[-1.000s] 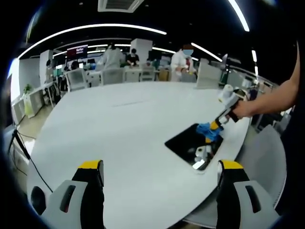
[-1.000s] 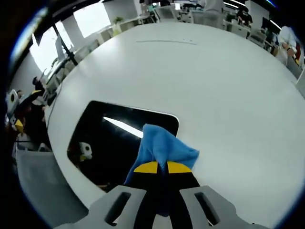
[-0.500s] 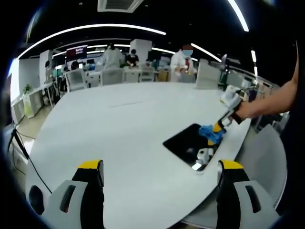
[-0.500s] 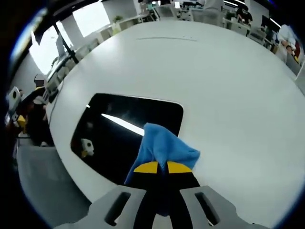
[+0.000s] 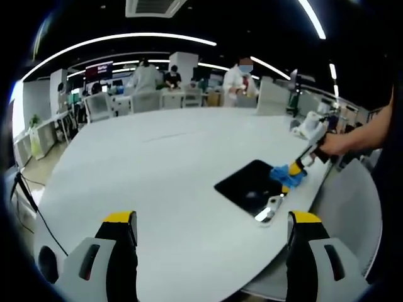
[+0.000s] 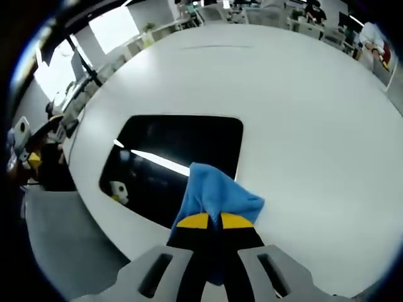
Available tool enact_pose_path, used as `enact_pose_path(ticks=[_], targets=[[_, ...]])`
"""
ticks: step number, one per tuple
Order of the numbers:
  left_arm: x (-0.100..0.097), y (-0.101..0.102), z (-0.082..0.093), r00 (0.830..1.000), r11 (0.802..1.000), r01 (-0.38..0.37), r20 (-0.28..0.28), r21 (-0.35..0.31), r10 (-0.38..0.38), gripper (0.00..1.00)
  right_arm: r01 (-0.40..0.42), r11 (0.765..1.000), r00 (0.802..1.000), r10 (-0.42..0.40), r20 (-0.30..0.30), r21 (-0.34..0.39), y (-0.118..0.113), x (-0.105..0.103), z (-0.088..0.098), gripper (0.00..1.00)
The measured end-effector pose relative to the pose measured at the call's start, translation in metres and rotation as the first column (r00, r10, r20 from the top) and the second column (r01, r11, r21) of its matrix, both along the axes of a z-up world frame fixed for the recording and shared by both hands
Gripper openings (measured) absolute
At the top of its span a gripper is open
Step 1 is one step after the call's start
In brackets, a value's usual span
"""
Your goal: Wipe the mirror surface with the cleaning cloth until all visible marks leave the cleaned area.
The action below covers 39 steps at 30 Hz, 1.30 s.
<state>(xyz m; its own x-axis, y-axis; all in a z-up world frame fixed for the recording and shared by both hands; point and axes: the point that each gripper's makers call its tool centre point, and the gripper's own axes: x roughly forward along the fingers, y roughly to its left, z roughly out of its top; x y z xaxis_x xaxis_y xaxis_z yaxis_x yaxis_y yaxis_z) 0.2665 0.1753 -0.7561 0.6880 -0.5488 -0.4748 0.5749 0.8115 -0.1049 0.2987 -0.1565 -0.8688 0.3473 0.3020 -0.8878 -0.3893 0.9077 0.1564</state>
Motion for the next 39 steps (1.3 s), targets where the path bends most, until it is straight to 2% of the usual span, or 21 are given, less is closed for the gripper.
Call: enact_pose_path(ticks=[3, 9, 16, 22, 28, 34, 39], targets=[[-0.002, -0.002, -0.001, 1.0, 1.0, 0.018, 0.005, -0.001, -0.018, 1.0, 0.032, 0.999, 0.999, -0.032, -0.026, -0.007, 0.001, 0.0, 0.0, 0.0], [-0.006, 0.001, -0.005, 1.0, 1.0, 0.018, -0.012, 0.011, -0.017, 1.0, 0.029, 0.999, 0.999, -0.028, -0.034, 0.021, 0.024, 0.002, 0.0, 0.0], [-0.006, 0.008, -0.006, 1.0, 1.0, -0.007, -0.02, -0.007, 0.007, 1.0, -0.022, 1.0, 0.999, 0.023, -0.031, 0.018, 0.063, 0.0, 0.001, 0.0], [-0.007, 0.005, -0.005, 1.0, 1.0, -0.002, -0.018, -0.015, 0.002, 1.0, -0.069, 0.997, 0.997, 0.07, -0.035, 0.033, 0.096, -0.005, 0.001, 0.0], [-0.008, 0.005, -0.006, 1.0, 1.0, 0.001, -0.018, -0.019, -0.001, 1.0, -0.082, 0.996, 0.996, 0.083, -0.043, 0.034, 0.121, -0.008, 0.001, 0.0], [-0.011, 0.007, -0.005, 1.0, 1.0, 0.009, -0.018, -0.02, -0.009, 1.0, -0.128, 0.99, 0.99, 0.132, -0.056, 0.064, 0.158, -0.018, 0.001, 0.0], [-0.014, 0.013, -0.007, 1.0, 1.0, 0.011, -0.024, -0.016, -0.012, 1.0, -0.192, 0.98, 0.98, 0.195, -0.046, 0.053, 0.184, -0.026, 0.001, 0.0]])
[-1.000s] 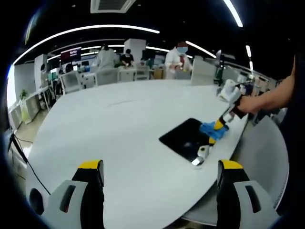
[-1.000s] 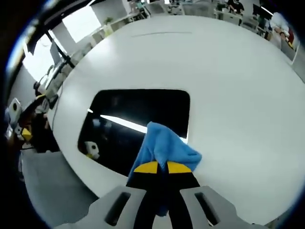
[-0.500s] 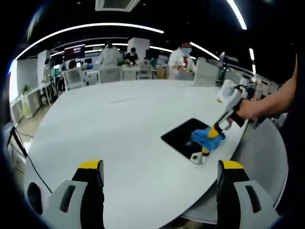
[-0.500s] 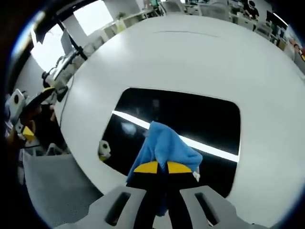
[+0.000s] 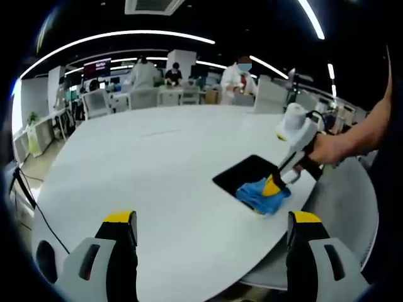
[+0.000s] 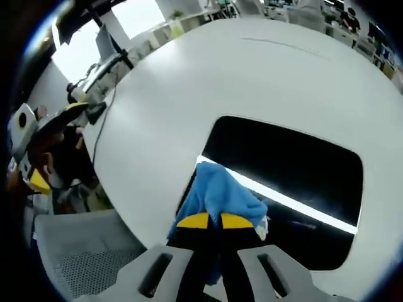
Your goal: Wipe the mirror surface with the cleaning cloth until all visible marks leave the cleaned area.
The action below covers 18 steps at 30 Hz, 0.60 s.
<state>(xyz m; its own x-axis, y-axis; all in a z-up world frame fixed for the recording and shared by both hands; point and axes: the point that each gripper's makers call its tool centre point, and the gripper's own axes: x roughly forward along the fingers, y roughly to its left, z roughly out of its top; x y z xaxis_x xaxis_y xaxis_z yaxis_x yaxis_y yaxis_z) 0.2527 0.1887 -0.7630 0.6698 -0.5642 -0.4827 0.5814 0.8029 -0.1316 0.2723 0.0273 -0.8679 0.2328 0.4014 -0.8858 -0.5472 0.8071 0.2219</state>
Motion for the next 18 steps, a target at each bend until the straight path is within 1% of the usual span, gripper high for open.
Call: enact_pose_path(ticks=[4, 11, 14, 16, 18], targets=[[-0.001, 0.0042, -0.0013, 1.0, 1.0, -0.003, -0.002, -0.001, 0.003, 1.0, -0.016, 1.0, 1.0, 0.016, -0.002, 0.009, 0.0103, -0.002, -0.0001, 0.0], [-0.0001, 0.0082, -0.0019, 1.0, 1.0, 0.0, -0.002, 0.001, 0.0, 1.0, -0.014, 0.999, 1.0, 0.015, -0.007, 0.033, 0.0084, -0.0019, 0.0, 0.0], [0.0017, 0.0094, -0.0022, 1.0, 1.0, 0.002, -0.003, 0.002, -0.002, 1.0, -0.03, 0.999, 1.0, 0.03, 0.007, 0.031, 0.0089, -0.0026, 0.0002, 0.0], [0.0027, 0.0089, -0.0022, 1.0, 1.0, 0.005, -0.003, 0.001, -0.005, 1.0, -0.072, 0.997, 0.997, 0.071, 0.02, 0.029, 0.009, -0.0016, 0.0001, 0.0], [0.0038, 0.0076, -0.002, 1.0, 1.0, 0.009, -0.003, -0.006, -0.009, 1.0, -0.058, 0.998, 0.998, 0.058, 0.013, 0.029, 0.0093, -0.0015, 0.0001, 0.0]])
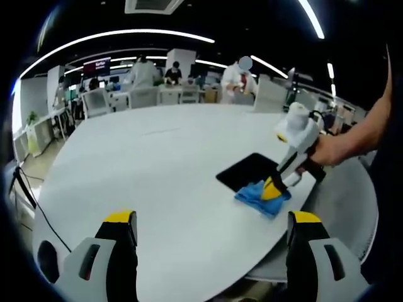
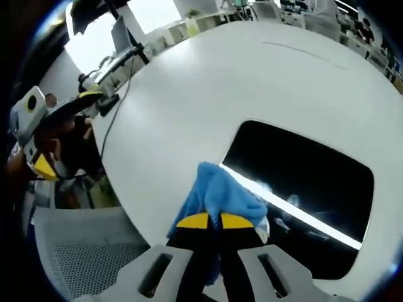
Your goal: Wipe the mirror surface with the cleaning cloth until all visible marks leave the cleaned area.
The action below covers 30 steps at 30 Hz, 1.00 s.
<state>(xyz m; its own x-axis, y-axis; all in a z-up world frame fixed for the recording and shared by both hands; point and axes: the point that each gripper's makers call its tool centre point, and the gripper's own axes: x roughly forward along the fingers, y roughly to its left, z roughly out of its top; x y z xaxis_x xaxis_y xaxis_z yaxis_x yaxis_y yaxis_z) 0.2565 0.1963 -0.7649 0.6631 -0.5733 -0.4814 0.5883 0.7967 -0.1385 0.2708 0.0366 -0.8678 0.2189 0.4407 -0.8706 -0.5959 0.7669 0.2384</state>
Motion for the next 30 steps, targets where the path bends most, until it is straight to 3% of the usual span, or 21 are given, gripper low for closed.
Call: enact_pose_path(ticks=[5, 12, 15, 24, 30], targets=[[-0.001, -0.005, -0.001, 1.0, 1.0, 0.015, -0.001, -0.013, -0.015, 1.0, 0.004, 1.0, 1.0, -0.004, 0.016, 0.001, 0.003, 0.013, 0.0, 0.0], [-0.003, -0.008, -0.003, 1.0, 1.0, 0.015, -0.004, -0.018, -0.015, 1.0, -0.021, 1.0, 0.999, 0.022, 0.047, -0.02, 0.009, 0.045, 0.0, 0.0], [-0.004, -0.008, -0.004, 1.0, 1.0, 0.007, -0.007, -0.022, -0.007, 1.0, -0.084, 0.995, 0.994, 0.087, 0.071, -0.045, 0.012, 0.059, 0.0, 0.0], [-0.005, -0.006, -0.004, 1.0, 1.0, 0.0, -0.009, -0.017, 0.0, 1.0, -0.094, 0.995, 0.991, 0.096, 0.088, -0.03, 0.018, 0.098, 0.0, 0.0], [-0.004, -0.002, -0.002, 1.0, 1.0, -0.01, -0.007, -0.013, 0.009, 1.0, -0.122, 0.992, 0.989, 0.124, 0.079, -0.03, 0.022, 0.107, 0.0, 0.0]])
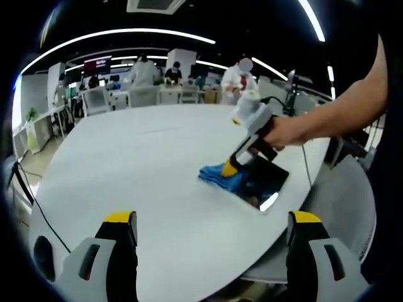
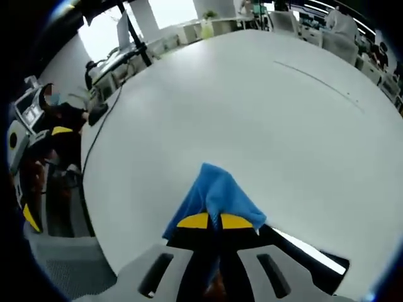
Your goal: Wipe the mirror surface with the cleaning cloth until all visible marks leave the cleaned area.
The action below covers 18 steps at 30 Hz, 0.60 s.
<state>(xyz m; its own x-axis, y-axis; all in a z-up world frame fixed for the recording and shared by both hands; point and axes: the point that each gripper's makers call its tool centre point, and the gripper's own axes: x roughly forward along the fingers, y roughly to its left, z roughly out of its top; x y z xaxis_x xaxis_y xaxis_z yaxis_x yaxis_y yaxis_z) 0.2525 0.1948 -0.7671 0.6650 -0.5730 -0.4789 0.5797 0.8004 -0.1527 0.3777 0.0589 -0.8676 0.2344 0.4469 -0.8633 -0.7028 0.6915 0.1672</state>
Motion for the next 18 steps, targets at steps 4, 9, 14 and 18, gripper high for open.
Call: enact_pose_path(ticks=[4, 9, 14, 18], targets=[[0.002, -0.003, 0.0, 1.0, 1.0, 0.004, 0.0, 0.0, -0.004, 1.0, -0.017, 1.0, 1.0, 0.017, -0.001, 0.024, -0.002, -0.002, 0.0, 0.0], [0.004, -0.007, 0.002, 1.0, 1.0, 0.014, 0.007, 0.0, -0.014, 1.0, 0.001, 1.0, 1.0, 0.0, -0.015, 0.031, -0.007, 0.0, 0.001, 0.0], [0.004, -0.007, 0.001, 1.0, 1.0, 0.015, 0.005, 0.003, -0.015, 1.0, 0.007, 1.0, 1.0, -0.007, -0.012, 0.014, -0.019, 0.002, 0.0, 0.0], [0.004, -0.007, 0.0, 1.0, 1.0, 0.012, 0.001, 0.004, -0.012, 1.0, 0.009, 1.0, 1.0, -0.009, -0.011, -0.005, -0.031, 0.004, 0.0, 0.0]])
